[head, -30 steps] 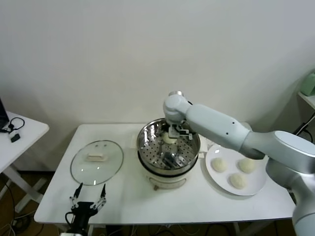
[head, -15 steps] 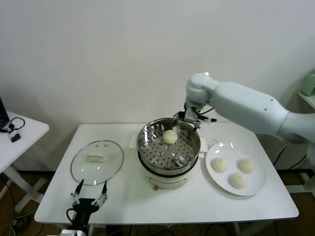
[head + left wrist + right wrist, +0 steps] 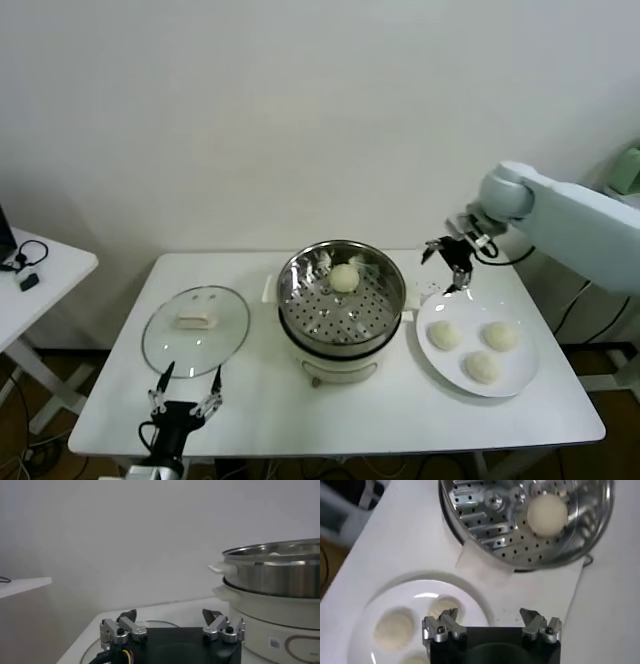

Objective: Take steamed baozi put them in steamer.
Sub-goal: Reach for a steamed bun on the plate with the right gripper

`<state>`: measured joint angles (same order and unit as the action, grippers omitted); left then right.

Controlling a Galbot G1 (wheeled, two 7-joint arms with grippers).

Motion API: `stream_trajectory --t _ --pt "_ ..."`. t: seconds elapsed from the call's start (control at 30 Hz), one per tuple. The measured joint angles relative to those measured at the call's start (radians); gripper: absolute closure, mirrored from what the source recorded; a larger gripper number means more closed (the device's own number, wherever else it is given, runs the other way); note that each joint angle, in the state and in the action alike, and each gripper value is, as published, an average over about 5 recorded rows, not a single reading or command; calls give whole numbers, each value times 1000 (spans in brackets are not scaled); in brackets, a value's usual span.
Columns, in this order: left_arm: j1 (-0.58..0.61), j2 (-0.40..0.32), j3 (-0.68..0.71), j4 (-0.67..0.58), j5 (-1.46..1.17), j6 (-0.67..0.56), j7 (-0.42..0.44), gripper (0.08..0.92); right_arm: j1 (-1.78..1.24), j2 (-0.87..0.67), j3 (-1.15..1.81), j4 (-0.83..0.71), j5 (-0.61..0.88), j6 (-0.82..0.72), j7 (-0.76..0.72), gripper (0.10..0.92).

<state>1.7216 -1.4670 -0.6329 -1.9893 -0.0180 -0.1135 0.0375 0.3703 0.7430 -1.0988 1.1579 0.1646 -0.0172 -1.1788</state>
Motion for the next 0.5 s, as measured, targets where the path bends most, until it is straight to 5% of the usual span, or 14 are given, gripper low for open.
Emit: stream_trajectory --t 0.5 --pt "4 0 -15 -3 -5 0 -2 177 -233 21 119 -130 -53 -67 28 203"
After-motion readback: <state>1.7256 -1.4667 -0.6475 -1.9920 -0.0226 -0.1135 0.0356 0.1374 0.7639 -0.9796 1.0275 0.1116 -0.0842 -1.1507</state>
